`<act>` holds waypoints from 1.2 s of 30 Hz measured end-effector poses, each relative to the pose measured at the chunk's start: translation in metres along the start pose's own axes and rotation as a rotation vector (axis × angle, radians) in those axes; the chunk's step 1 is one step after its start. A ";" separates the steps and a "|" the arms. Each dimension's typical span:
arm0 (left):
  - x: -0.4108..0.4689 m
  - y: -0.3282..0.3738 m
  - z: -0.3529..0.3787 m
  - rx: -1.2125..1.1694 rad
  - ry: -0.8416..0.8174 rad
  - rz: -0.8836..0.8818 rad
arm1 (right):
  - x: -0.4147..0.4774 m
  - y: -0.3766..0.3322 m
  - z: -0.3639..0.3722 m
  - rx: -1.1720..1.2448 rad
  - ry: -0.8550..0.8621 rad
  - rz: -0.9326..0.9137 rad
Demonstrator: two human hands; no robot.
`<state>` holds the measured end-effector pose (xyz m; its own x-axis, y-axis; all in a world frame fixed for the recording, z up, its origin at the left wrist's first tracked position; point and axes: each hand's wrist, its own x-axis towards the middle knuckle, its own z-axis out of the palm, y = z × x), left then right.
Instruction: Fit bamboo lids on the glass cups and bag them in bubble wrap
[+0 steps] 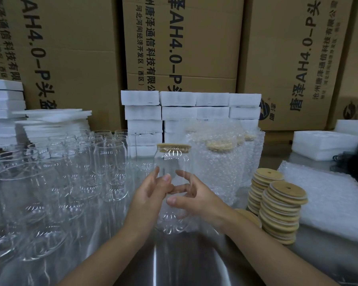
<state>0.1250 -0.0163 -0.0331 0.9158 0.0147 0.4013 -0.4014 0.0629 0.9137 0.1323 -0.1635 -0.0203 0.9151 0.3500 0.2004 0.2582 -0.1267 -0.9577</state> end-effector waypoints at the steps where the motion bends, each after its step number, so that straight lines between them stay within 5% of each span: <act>1: 0.000 0.000 -0.001 0.018 -0.009 -0.005 | -0.001 -0.001 0.000 0.017 -0.001 0.013; 12: 0.011 0.003 -0.011 0.100 0.318 0.146 | 0.003 -0.006 0.000 0.079 0.288 -0.165; 20: 0.019 -0.009 -0.004 -0.245 0.129 -0.446 | 0.006 -0.006 -0.001 0.115 0.434 -0.285; 36: 0.014 -0.005 -0.005 -0.247 0.089 -0.394 | 0.003 -0.006 0.000 -0.019 0.536 -0.275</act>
<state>0.1395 -0.0119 -0.0324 0.9996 0.0267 0.0100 -0.0180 0.3164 0.9485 0.1339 -0.1618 -0.0141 0.8412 -0.1440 0.5211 0.5087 -0.1159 -0.8531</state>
